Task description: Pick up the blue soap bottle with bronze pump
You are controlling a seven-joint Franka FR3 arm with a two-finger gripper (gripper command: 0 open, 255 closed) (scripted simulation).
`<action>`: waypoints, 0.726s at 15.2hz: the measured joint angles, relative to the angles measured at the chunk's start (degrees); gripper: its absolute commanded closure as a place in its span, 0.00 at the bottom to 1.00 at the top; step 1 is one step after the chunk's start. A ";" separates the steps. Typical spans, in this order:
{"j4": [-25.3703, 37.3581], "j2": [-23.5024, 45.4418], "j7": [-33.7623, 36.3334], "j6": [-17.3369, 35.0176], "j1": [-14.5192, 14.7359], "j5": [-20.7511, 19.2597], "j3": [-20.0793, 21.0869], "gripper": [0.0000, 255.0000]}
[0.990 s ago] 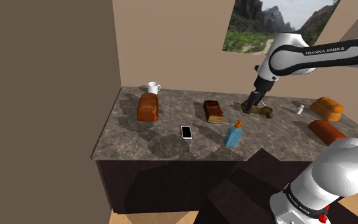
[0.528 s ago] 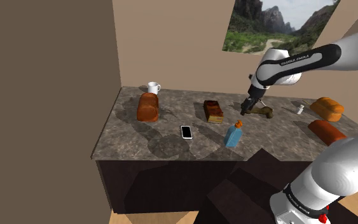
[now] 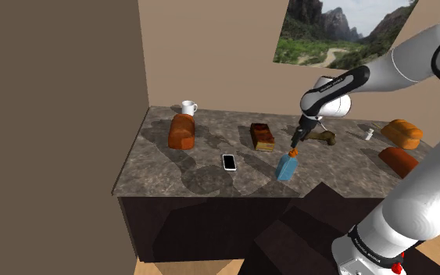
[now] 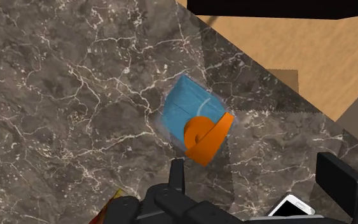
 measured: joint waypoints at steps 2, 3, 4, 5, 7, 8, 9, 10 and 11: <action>3.04 4.94 -3.40 1.56 -0.77 3.01 -0.22 0.00; 3.22 6.52 -4.47 2.80 -1.05 4.14 -0.07 0.00; 3.57 7.70 -5.16 3.53 -1.24 4.96 0.12 0.00; 3.68 8.62 -5.75 4.28 -1.42 5.67 0.32 0.00; 3.69 10.21 -6.56 5.72 -1.61 6.92 0.83 0.00; 3.86 11.01 -7.00 6.28 -1.77 7.54 1.10 0.00; 3.80 11.76 -7.66 7.03 -2.05 8.21 1.32 0.00; 3.79 12.40 -7.99 7.61 -2.17 8.74 1.58 0.00; 3.90 12.87 -8.28 7.93 -2.31 9.10 1.75 1.00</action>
